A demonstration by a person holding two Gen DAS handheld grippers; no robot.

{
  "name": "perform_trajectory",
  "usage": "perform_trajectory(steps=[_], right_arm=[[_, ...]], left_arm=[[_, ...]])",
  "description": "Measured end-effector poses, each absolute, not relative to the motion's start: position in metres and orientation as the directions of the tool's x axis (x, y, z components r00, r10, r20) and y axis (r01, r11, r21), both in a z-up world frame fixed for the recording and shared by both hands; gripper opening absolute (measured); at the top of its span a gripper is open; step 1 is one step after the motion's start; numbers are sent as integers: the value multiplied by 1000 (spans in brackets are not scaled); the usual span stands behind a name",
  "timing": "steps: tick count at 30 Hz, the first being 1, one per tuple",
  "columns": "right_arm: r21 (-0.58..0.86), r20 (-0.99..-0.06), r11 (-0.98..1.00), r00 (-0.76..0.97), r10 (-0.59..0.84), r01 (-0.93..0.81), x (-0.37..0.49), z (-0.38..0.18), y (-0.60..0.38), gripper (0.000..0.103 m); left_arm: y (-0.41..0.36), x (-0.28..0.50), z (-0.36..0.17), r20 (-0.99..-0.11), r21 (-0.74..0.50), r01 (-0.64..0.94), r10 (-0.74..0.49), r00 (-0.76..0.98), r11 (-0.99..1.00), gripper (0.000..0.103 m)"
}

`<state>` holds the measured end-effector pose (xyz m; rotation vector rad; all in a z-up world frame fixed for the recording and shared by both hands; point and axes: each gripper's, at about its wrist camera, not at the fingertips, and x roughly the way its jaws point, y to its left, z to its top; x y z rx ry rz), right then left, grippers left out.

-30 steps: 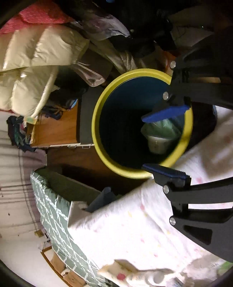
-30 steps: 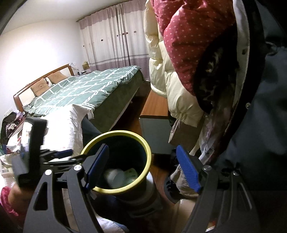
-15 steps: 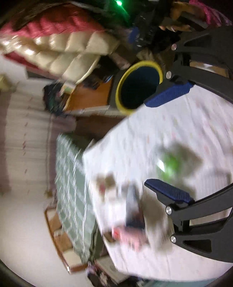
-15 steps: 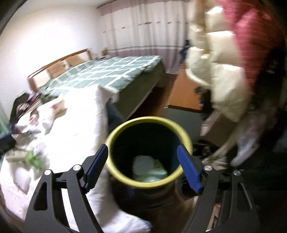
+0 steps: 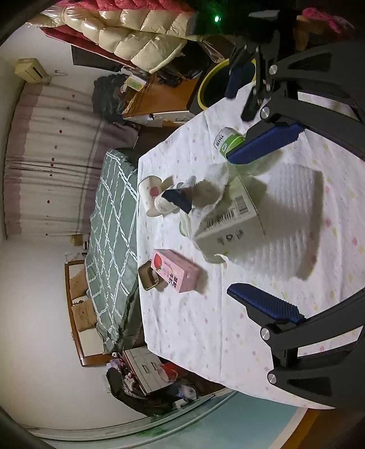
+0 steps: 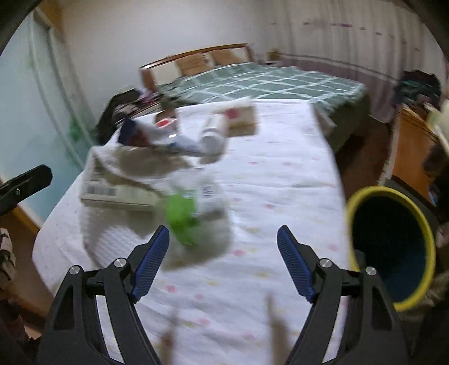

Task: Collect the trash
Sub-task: 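Return the right gripper to the table and grasp the green-lidded jar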

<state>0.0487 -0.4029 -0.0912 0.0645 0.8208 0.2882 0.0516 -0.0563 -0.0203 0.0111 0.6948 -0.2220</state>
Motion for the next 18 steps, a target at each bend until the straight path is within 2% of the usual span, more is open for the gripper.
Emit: perform_trajectory(steps=[4,9,16,18], right_arm=[[191,-726,923,585,361,-334,67,-98,-383,86],[119,-773,923,549,317,-366,91,-112,-370,87],[126,-787,912,521,332,-391,104,-122,-369,86],[130,-784,911,522,337,-392,106,-122,-369,82]], left_arm=[[-56,49,-22,-634,-70,207,-204,746,976,86],[-61,48,-27,-645,-79,209,-210,735,975,86],[-65,53,-33,-663,-81,220,-217,717,972,86],[-65,54,-34,-664,-79,225,-220,715,971,86]])
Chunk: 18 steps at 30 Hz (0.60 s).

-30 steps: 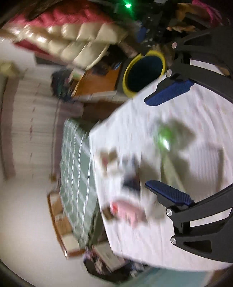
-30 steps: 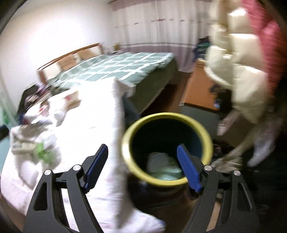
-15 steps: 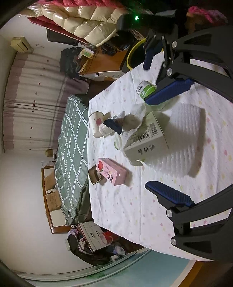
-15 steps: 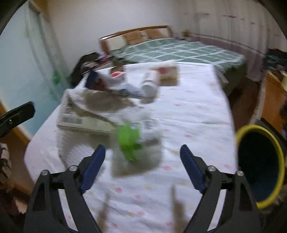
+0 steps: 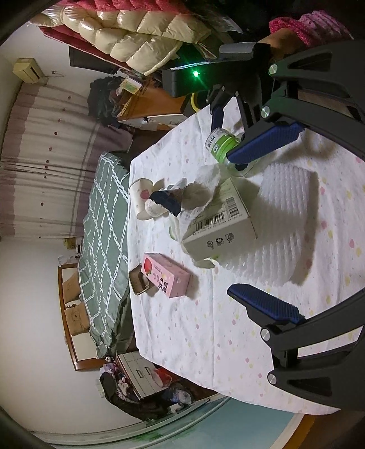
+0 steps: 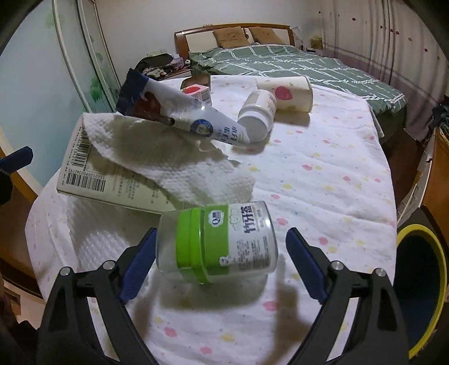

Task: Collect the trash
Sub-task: 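Return the right gripper to the table and grasp the green-lidded jar, then carry the green-lidded jar to the bin and release it with the right gripper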

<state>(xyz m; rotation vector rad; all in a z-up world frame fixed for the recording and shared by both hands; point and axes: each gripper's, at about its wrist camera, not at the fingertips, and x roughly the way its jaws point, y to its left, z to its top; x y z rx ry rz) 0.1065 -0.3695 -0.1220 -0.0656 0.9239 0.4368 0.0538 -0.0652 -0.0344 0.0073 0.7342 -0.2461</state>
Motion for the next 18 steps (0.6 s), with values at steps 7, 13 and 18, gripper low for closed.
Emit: perform_trajectory(steps=[7,13,18], right_arm=[[154,-782,904,510,359,-399,105,-125,-370,70],[197,-757,906,530,383,-375,90,-117,-381,69],[213,-729,922,576,370,-323,73,-106,-400,69]], left_arm=[[-70,58,-41,-679,-81,232,-225,699,969,86],[-72,60,-43,-683,-80,235,-225,695,969,86],[-74,62,-46,-690,-79,237,-224,689,968,87]])
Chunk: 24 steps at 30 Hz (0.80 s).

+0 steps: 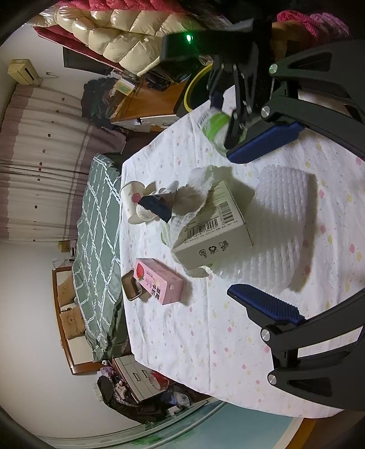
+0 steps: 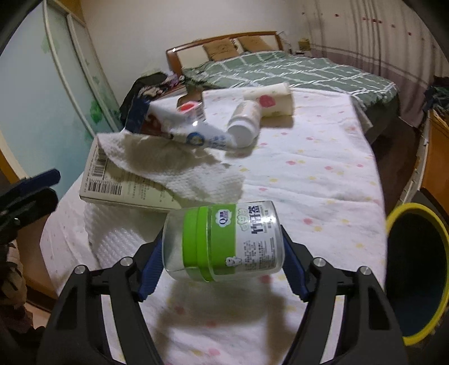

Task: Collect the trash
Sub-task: 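Carry the green-lidded jar to the bin and release it with the right gripper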

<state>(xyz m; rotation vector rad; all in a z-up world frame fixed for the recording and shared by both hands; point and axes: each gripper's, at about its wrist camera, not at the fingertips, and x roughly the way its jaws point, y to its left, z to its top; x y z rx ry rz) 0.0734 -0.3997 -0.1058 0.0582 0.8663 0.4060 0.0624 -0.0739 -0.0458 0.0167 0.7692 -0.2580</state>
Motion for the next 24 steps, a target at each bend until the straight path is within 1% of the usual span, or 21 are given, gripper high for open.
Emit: perform_trajectory(steps=[6,11,14,19,24], right_arm=[[219,-707,953,639,303,-211,64,-98,-441,69],[216,-705,975,682,195,-56,56,-100,-495,69],[187,-710,982,696,108,39,52,-103,-525,69],[136,-720,973,693,-33,188,49,-114,-572,69],[117,-749,952,654,-102,282,54,-133,-607,69]], left_arm=[[-80,61,-50,-694,-76,254,-234,681,964,87],[-85,61,-51,-694,-74,265,-240,678,961,87],[-87,62,-52,-697,-73,269,-242,675,960,87],[-92,61,-52,-699,-69,276,-244,672,959,87],[-97,61,-54,-702,-63,283,-244,669,957,87]])
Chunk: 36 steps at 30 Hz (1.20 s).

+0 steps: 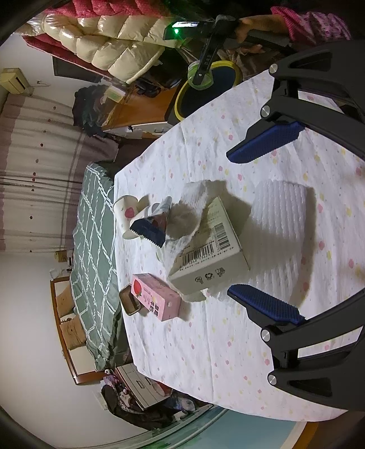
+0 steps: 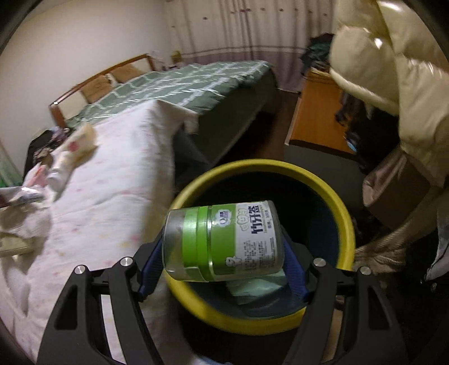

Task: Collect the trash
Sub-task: 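Carry the green-lidded jar to the bin and release it with the right gripper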

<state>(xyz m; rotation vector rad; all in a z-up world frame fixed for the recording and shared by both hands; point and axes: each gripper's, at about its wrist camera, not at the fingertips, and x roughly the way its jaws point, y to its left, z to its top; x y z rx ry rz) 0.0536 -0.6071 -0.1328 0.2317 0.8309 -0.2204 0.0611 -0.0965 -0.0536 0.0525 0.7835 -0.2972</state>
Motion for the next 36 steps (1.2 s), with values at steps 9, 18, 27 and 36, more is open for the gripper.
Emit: perform_trajectory(steps=[9,18,27,36], right_arm=[[64,-809,934,566,-157,350,70,-169,-630,70],[61,-789,929,588,-179,365,62,-156,-623,78],[50,-790,938,588,-173,343,64,-154,-611,80],[57,-788,943,594,-159,327,66,-153,-605,80]], left_arm=[[-97,62,-57,-710,-62,284,-242,661,957,87],[-90,61,-65,-726,-54,288,-236,646,956,87],[-70,65,-92,-771,-37,276,-203,603,960,88],[-44,88,-98,-745,-17,256,-184,642,966,88]])
